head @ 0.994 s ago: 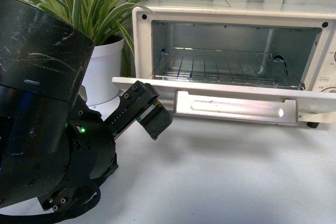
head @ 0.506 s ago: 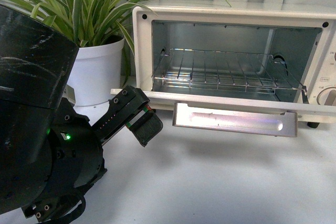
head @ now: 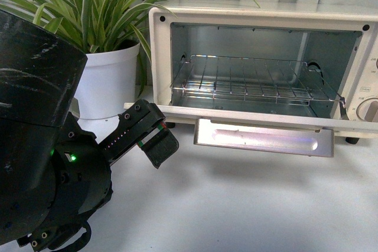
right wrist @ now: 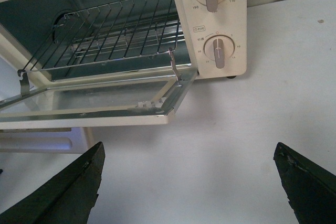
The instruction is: Open oven
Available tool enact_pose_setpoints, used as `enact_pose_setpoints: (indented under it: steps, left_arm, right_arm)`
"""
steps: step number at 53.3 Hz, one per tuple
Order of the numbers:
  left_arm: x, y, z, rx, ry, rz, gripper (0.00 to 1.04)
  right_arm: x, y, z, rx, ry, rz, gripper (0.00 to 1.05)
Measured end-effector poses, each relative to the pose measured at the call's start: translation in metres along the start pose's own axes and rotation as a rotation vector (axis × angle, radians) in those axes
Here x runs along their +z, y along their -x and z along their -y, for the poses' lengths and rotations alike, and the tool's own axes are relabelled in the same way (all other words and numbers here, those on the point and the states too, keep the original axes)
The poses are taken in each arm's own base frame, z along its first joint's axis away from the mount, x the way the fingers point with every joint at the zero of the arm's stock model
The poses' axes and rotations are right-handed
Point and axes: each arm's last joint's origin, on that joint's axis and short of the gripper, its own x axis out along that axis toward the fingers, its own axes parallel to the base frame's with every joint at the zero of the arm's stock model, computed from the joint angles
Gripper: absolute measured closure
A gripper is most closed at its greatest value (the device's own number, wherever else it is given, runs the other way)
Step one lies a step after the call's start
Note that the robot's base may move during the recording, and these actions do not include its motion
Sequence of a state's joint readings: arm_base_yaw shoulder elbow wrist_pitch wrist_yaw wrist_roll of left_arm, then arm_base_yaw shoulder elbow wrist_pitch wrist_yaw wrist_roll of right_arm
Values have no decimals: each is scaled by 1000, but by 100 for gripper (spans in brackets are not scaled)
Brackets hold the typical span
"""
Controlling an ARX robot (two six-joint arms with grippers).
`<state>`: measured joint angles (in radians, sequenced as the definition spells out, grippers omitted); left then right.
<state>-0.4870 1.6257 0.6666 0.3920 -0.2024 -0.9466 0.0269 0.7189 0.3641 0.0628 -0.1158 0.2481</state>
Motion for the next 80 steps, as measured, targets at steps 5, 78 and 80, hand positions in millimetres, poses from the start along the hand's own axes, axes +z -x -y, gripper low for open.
enact_pose_setpoints:
  steps: [5,78,80]
  left_arm:
    - [-1,1,-1,9,-5,8,7]
    - [-15,5,0,171,-592,112,7]
    - [-15,6,1,173,-618,113,7]
  right_arm:
    - [0,0,0,0,-2,0,9]
    - [0,2,1,3,-7,-4,9]
    - [0,2,1,3,-7,-4,9]
